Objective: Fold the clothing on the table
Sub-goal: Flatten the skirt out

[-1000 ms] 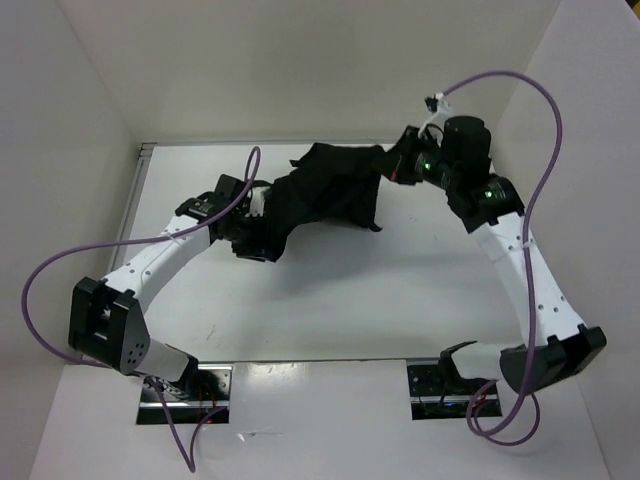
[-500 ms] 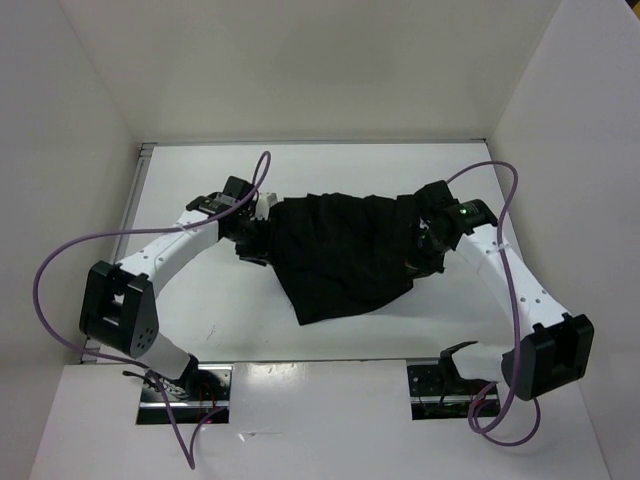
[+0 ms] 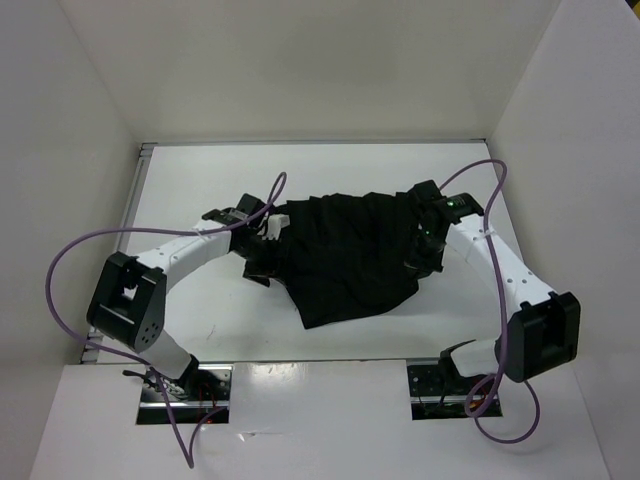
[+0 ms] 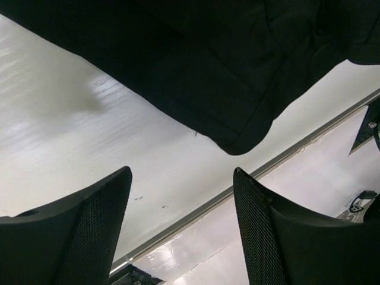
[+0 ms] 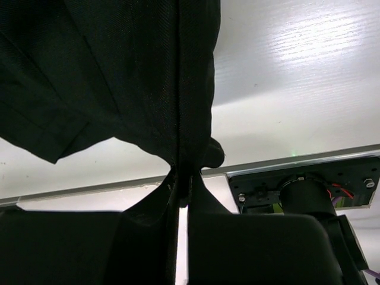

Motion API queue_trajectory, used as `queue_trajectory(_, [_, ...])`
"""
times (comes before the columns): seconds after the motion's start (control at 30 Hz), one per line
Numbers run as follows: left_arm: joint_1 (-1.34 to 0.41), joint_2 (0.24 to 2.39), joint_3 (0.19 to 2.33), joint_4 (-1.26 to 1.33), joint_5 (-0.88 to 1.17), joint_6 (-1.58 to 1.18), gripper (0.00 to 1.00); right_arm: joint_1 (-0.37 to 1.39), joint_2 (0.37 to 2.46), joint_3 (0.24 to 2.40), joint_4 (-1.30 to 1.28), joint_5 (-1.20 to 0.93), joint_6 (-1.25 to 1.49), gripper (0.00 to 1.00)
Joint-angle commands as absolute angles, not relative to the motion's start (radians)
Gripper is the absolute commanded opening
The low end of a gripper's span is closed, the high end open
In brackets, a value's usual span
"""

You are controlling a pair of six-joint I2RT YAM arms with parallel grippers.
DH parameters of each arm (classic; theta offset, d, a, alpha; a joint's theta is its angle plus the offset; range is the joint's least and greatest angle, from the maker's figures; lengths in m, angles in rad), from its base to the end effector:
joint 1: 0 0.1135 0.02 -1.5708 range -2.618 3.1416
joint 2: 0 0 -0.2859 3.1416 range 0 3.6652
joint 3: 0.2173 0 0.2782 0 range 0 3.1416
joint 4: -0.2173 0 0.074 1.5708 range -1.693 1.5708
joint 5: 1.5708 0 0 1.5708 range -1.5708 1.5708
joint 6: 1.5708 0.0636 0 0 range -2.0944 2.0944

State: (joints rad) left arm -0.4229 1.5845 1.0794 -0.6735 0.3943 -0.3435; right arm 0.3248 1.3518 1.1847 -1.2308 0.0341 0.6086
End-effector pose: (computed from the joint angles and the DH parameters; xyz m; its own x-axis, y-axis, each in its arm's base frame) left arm 0.3013 -0.1624 0.1978 -0.9661 0.0938 -0.2403 0.1991 0.8637 -0.4630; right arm 0.2465 0.0807 0.2710 -0.9451 0.2847 -0.1604 0.2767 0.9584 0.0708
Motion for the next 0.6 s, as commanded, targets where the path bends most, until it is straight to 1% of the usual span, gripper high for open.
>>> queue_trajectory(0.0, [-0.437, 1.575, 1.051, -0.600, 0.465, -0.360, 0.76, 0.333, 1.362, 1.186, -1.198, 0.043, 0.598, 0.00])
queue_trajectory(0.07, [-0.475, 1.627, 1.040, -0.551, 0.456, -0.402, 0.76, 0.333, 1.373, 1.195, -1.189, 0.034, 0.598, 0.00])
queue_trajectory(0.2, [-0.497, 1.701, 1.049, -0.445, 0.456, -0.442, 0.76, 0.342, 1.391, 1.206, -1.189, 0.034, 0.598, 0.00])
queue_trajectory(0.3, [-0.520, 1.779, 1.072, -0.422, 0.456, -0.454, 0.76, 0.342, 1.391, 1.206, -1.189, 0.034, 0.598, 0.00])
queue_trajectory(0.37, [-0.543, 1.825, 1.095, -0.422, 0.439, -0.454, 0.73, 0.342, 1.391, 1.206, -1.189, 0.034, 0.598, 0.00])
queue_trajectory(0.47, [-0.567, 1.858, 1.095, -0.442, 0.410, -0.434, 0.57, 0.342, 1.391, 1.206, -1.198, 0.043, 0.598, 0.00])
queue_trajectory(0.5, [-0.568, 1.858, 1.083, -0.442, 0.382, -0.434, 0.49, 0.342, 1.391, 1.206, -1.198, 0.043, 0.598, 0.00])
queue_trajectory(0.53, [-0.568, 1.858, 1.083, -0.442, 0.371, -0.434, 0.28, 0.342, 1.391, 1.206, -1.198, 0.043, 0.598, 0.00])
queue_trajectory(0.57, [-0.568, 1.858, 1.072, -0.442, 0.356, -0.434, 0.18, 0.342, 1.391, 1.206, -1.198, 0.043, 0.598, 0.00])
